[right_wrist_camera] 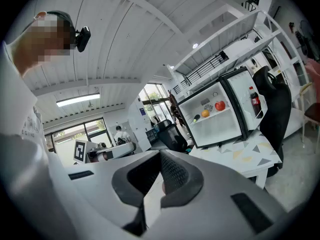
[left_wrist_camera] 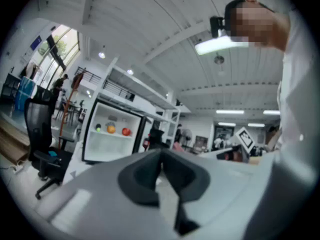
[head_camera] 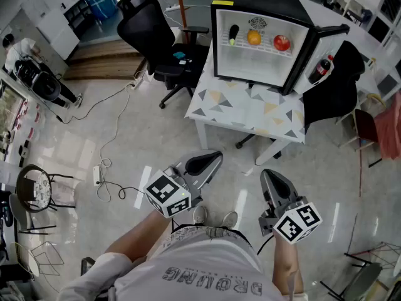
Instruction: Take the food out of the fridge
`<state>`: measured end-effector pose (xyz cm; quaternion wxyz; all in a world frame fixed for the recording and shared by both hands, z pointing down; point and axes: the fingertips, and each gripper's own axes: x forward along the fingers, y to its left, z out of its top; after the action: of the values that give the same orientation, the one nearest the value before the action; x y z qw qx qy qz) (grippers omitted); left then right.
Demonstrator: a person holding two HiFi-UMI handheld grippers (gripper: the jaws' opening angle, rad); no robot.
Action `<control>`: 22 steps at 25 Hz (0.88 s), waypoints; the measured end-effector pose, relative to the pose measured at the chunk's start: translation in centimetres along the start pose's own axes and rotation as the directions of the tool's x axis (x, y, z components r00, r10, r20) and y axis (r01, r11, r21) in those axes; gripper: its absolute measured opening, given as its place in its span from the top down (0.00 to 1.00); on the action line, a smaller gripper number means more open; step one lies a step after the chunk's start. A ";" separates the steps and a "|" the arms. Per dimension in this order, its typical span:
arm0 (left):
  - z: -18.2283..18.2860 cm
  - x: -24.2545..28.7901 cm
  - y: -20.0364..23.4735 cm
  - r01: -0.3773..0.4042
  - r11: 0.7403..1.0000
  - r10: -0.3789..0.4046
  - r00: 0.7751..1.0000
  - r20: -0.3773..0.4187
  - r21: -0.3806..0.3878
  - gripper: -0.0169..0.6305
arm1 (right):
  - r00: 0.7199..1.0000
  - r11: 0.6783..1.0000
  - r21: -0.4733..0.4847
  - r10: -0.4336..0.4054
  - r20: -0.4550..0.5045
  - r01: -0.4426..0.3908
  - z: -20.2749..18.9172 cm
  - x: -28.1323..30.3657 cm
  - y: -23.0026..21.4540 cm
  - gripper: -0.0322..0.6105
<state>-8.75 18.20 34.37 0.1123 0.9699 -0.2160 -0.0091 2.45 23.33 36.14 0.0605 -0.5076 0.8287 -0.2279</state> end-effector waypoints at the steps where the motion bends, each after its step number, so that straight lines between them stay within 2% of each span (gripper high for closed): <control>1: 0.0 0.1 0.1 0.001 1.000 -0.001 1.000 0.000 0.000 0.95 | 1.000 1.000 0.001 0.000 0.000 0.000 0.0 0.1 -0.1 0.97; 22: -0.4 2.2 -0.6 -0.021 1.000 0.021 1.000 -0.007 -0.004 0.95 | 0.999 0.999 0.035 0.036 0.012 -0.036 0.6 -0.2 -2.1 0.97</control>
<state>-6.51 17.93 34.72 0.1153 0.9674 -0.2256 -0.0050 4.40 22.48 36.48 0.0784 -0.4926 0.8333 -0.2383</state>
